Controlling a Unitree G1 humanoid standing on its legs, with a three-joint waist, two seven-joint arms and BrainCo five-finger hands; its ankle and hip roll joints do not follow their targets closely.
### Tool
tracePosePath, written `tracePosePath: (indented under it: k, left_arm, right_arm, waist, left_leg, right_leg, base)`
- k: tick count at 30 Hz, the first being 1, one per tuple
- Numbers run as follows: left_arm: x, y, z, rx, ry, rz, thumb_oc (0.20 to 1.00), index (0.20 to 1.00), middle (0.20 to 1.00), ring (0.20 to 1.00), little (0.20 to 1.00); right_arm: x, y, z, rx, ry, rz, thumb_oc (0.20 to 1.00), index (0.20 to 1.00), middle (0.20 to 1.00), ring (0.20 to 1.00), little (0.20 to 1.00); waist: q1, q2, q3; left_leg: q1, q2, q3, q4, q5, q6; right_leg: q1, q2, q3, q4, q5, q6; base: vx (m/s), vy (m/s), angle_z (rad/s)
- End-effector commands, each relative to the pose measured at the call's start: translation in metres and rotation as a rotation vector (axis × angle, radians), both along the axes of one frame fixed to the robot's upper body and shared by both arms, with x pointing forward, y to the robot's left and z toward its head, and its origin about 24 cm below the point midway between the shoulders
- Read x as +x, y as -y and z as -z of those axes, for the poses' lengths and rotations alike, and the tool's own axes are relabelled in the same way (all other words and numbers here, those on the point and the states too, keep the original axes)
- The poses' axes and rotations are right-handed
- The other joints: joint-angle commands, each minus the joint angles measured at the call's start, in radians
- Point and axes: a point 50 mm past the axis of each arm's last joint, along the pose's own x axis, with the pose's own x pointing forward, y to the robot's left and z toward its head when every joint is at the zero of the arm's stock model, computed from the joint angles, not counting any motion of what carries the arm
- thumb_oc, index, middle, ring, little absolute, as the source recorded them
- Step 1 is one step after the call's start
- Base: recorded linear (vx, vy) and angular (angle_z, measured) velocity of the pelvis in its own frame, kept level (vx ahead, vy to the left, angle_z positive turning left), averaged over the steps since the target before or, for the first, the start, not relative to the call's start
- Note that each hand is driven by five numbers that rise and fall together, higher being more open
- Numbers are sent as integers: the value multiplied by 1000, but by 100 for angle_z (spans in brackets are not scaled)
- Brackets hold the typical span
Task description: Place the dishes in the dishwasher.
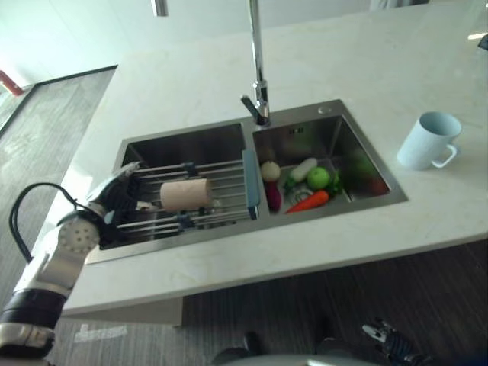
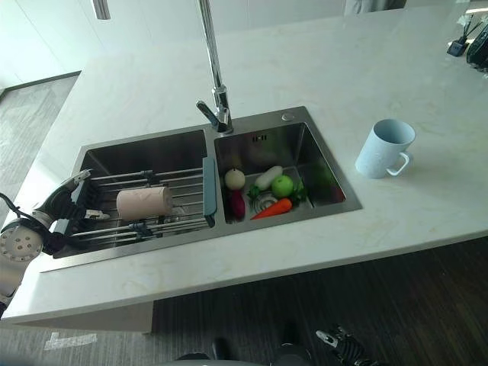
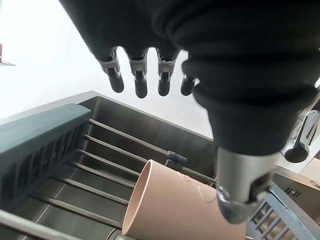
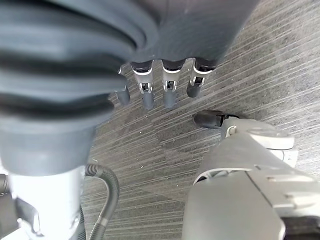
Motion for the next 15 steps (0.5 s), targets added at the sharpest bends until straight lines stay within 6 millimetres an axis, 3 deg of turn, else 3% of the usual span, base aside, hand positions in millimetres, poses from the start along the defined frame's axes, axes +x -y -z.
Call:
tracePosePath:
  k: [1, 15]
  left_arm:
    - [17, -4, -47, 70, 153, 3, 1000, 1000, 1000, 1000, 1000]
    - [22, 0, -63, 26, 243, -2, 1000, 1000, 1000, 1000, 1000]
  right_arm:
    - [18, -1, -6, -9, 49, -51, 1000, 1000, 1000, 1000, 1000]
    - [40, 0, -17, 0, 123, -46, 1000, 1000, 1000, 1000, 1000]
  waist:
    - [-19, -9, 10]
    - [-21, -13, 92]
  left_leg:
    - [-63, 3, -29, 92, -69, 4]
    - [-144, -3, -24, 126, -59, 5]
  right_leg:
    - [-10, -64, 15, 98, -102, 113]
    - [-79, -75, 11, 108, -82, 115]
  base:
    - [0, 0, 0]
    - [-76, 3, -2]
